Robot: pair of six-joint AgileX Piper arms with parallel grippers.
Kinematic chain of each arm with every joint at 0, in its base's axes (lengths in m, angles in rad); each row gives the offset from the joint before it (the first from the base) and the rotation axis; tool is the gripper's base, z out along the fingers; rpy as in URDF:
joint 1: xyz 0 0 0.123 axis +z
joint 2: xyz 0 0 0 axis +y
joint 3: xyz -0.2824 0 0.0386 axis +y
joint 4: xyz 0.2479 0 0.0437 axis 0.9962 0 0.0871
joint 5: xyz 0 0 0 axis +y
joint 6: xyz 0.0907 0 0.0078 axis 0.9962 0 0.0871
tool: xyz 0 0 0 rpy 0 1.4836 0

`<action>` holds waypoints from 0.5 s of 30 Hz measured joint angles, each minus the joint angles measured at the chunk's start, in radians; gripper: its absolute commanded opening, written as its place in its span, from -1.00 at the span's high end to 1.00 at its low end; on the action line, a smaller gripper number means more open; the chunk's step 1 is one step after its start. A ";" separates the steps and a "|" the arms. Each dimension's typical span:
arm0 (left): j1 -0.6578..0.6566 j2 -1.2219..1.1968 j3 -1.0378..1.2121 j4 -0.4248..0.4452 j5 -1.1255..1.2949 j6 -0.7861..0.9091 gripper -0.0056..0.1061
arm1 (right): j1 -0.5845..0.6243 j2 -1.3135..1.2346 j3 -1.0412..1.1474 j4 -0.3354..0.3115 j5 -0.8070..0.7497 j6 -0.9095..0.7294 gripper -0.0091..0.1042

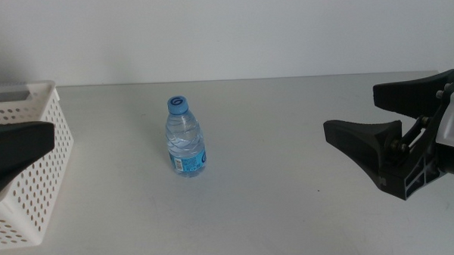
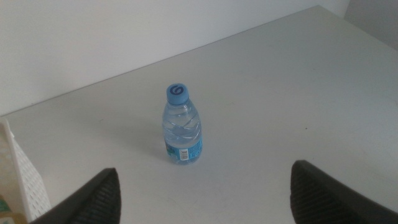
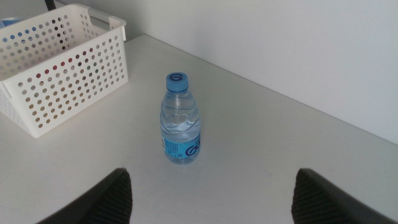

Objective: Use arms to grab the bottles and put them into the dustbin to the left of the table.

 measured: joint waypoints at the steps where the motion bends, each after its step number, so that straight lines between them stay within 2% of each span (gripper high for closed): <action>1: 0.000 0.000 0.000 0.002 0.000 0.000 -0.77 | 0.000 0.000 0.000 0.000 0.000 0.000 -0.32; 10: 0.000 0.026 0.021 -0.044 -0.101 0.085 -0.77 | 0.000 0.000 0.000 0.000 0.000 0.000 -0.32; 13: 0.000 0.032 0.092 -0.126 -0.197 0.171 -0.77 | 0.000 0.000 0.000 0.000 0.000 0.000 -0.32; 15: 0.000 0.032 0.161 -0.216 -0.272 0.260 -0.77 | 0.000 0.000 0.000 0.001 0.000 0.000 -0.32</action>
